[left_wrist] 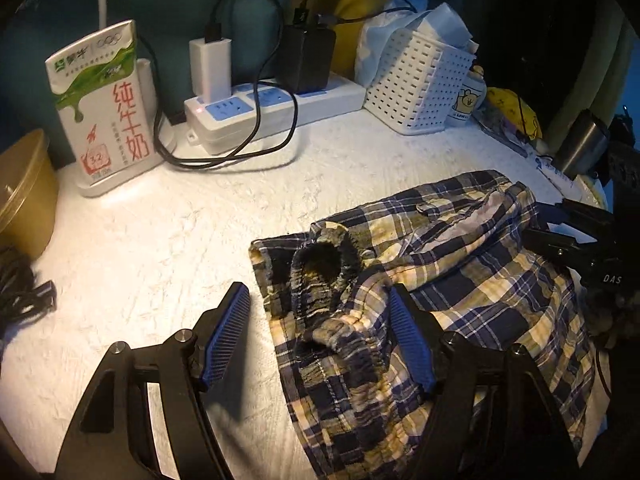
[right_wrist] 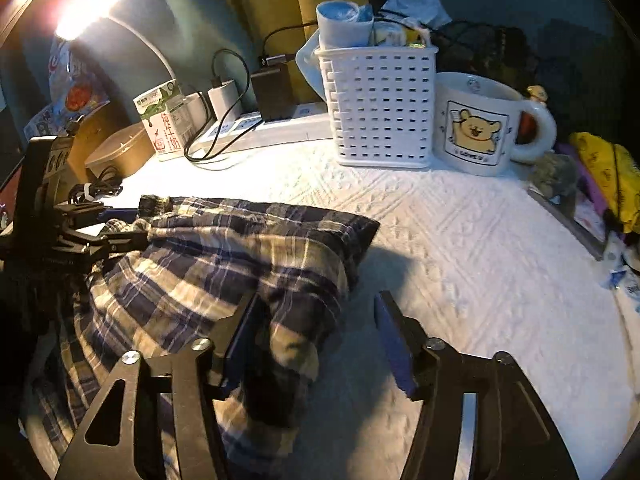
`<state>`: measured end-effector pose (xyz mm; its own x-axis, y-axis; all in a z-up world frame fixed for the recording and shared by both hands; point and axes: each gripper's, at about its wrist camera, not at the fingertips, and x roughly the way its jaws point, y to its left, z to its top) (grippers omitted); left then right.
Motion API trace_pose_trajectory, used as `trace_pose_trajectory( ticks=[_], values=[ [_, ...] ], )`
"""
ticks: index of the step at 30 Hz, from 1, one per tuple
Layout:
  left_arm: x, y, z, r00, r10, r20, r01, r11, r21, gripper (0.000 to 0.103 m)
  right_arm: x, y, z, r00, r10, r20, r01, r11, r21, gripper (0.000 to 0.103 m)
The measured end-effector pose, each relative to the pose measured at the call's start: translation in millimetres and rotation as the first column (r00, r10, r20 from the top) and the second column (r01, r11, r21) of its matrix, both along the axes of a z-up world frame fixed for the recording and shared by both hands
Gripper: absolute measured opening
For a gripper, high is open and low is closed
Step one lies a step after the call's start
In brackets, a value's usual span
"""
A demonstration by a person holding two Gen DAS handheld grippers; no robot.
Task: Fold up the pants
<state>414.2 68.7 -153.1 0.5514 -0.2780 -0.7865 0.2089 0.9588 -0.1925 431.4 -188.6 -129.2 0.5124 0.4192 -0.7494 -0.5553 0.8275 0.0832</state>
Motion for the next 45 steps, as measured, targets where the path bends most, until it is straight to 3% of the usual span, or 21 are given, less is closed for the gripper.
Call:
trace_pose_trajectory(
  ticks=[4,7,10,12,13,14,17,22,26,34,45],
  values=[
    [-1,-3,0,1.000,0.000,0.020,0.000,1.000,0.021,0.069,5,6,-11,0.999,0.026,-0.034,-0.026,0.999,0.024,0.066],
    [-4,-7,2,0.999,-0.015,0.034,0.016,1.000,-0.019,0.043,10,7,-12,0.997,0.053,-0.056,-0.050,0.997,0.052,0.068],
    [-8,-14,4,0.998,-0.033,0.048,0.034,0.999,-0.013,0.031,13,10,-13,0.997,0.053,-0.061,-0.048,0.997,0.067,0.067],
    [-9,-15,7,0.998,-0.035,0.054,0.034,0.999,0.005,0.026,12,13,-12,0.997,0.055,-0.051,-0.051,0.997,0.065,0.047],
    [-10,-16,9,0.998,-0.031,0.059,0.031,1.000,0.006,0.023,10,15,-12,0.998,0.053,-0.044,-0.050,0.997,0.063,0.044],
    [-11,-16,12,0.997,-0.026,0.067,0.026,1.000,0.003,0.022,8,17,-11,0.998,0.056,-0.033,-0.054,0.997,0.059,0.034],
    [-17,-15,19,0.996,-0.011,0.094,0.011,1.000,-0.005,0.020,1,23,-7,0.999,0.054,-0.003,-0.054,0.998,0.040,0.024],
    [-32,-10,38,0.991,0.018,0.132,-0.014,0.999,-0.036,0.019,-16,25,14,0.997,0.048,0.066,-0.051,0.998,0.037,0.020],
    [-57,-7,64,0.976,0.048,0.212,-0.038,0.998,-0.049,0.019,-36,26,38,0.989,0.059,0.138,-0.062,0.998,0.023,0.020],
    [-113,-1,122,0.927,0.078,0.366,-0.064,0.997,-0.052,0.019,-96,25,96,0.947,0.064,0.315,-0.076,0.997,0.025,0.020],
    [-204,18,190,0.803,0.176,0.569,-0.155,0.984,-0.085,0.019,-191,39,168,0.839,0.109,0.534,-0.144,0.989,0.024,0.019]
  ],
)
